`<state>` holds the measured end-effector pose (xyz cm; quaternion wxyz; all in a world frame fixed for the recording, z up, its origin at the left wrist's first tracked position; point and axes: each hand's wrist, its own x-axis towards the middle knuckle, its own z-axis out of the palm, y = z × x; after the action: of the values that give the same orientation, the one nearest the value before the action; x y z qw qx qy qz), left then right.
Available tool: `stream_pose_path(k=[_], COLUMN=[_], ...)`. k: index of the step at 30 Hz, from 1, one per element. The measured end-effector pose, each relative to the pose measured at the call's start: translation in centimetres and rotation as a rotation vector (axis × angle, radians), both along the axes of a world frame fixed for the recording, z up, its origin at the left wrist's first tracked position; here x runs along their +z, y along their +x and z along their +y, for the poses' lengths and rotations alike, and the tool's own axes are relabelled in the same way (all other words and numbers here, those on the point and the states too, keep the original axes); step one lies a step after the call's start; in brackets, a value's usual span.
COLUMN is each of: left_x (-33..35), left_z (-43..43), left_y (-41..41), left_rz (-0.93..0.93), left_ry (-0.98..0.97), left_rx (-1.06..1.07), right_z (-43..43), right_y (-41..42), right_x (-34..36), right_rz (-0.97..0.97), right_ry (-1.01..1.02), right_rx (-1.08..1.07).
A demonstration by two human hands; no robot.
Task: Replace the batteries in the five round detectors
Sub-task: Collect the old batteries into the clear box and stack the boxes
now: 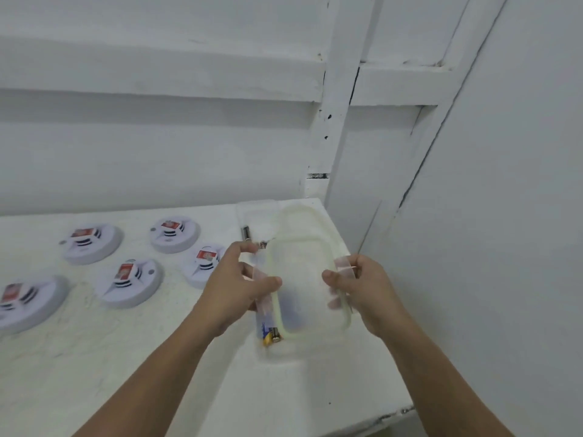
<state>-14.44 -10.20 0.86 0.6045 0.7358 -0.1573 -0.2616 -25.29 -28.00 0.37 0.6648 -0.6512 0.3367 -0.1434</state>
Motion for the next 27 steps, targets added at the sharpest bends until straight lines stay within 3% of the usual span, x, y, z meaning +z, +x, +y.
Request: stream_pose_path(k=[8,18,20,25,27], left_x=[-2.8,-3.9,-4.1,-4.6,-4.5], left_z=[2.8,2.9,2.8,2.4,2.1], left_y=[-0.2,-0.9,-1.3,-2.7,-3.1], left_rz=[0.055,0.115,0.071,-0.273,-0.285], left_ry=[0.053,0.030,0.060,0.286,0.293], left_rx=[0.098,0.136,0.196,0.281,0.265], right_z=[2.2,2.8,3.1,4.2,4.4], right_y=[0.6,-0.3,-0.7,-1.1,-0.9], right_x=[-3.2,-3.5,-3.4,-3.2,-3.1], right_rz=[0.168,0.184,0.191,0.233,0.254], right_ry=[-0.224,-0.228,-0.303,-0.644,-0.680], right_rx=[0.062,0.059,0.032,0.049,0.068])
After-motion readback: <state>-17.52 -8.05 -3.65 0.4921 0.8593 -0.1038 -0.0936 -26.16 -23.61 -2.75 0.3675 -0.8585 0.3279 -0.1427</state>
